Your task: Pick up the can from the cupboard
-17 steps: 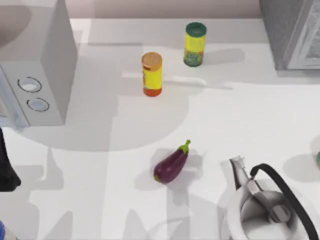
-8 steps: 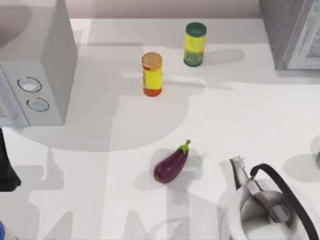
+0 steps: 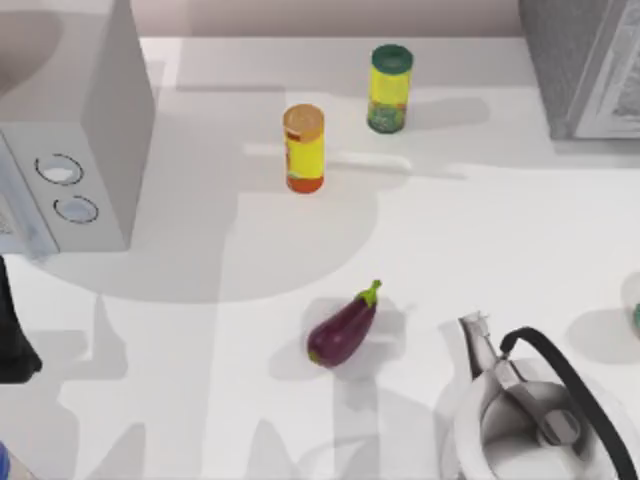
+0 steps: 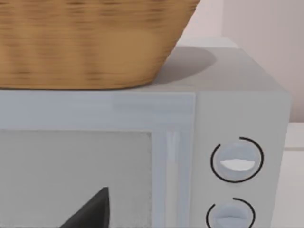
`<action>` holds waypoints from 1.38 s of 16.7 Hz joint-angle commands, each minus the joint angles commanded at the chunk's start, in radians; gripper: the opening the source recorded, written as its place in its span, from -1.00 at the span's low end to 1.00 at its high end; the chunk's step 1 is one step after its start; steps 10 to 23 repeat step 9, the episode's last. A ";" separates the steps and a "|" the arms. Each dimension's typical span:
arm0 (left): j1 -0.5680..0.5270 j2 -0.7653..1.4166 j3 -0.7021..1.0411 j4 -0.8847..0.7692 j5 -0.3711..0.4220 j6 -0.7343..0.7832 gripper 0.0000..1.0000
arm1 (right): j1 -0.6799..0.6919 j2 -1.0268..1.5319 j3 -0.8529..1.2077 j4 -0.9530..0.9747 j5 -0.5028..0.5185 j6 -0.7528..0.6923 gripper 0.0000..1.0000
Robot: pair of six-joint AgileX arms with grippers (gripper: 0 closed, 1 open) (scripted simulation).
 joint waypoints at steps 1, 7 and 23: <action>0.000 0.000 0.000 0.000 0.000 0.000 1.00 | 0.000 0.000 0.000 0.000 0.000 0.000 0.66; 0.000 0.000 0.000 0.000 0.000 0.000 1.00 | 0.000 0.000 0.000 0.000 0.000 0.000 1.00; 0.000 0.000 0.000 0.000 0.000 0.000 1.00 | 0.000 0.000 0.000 0.000 0.000 0.000 1.00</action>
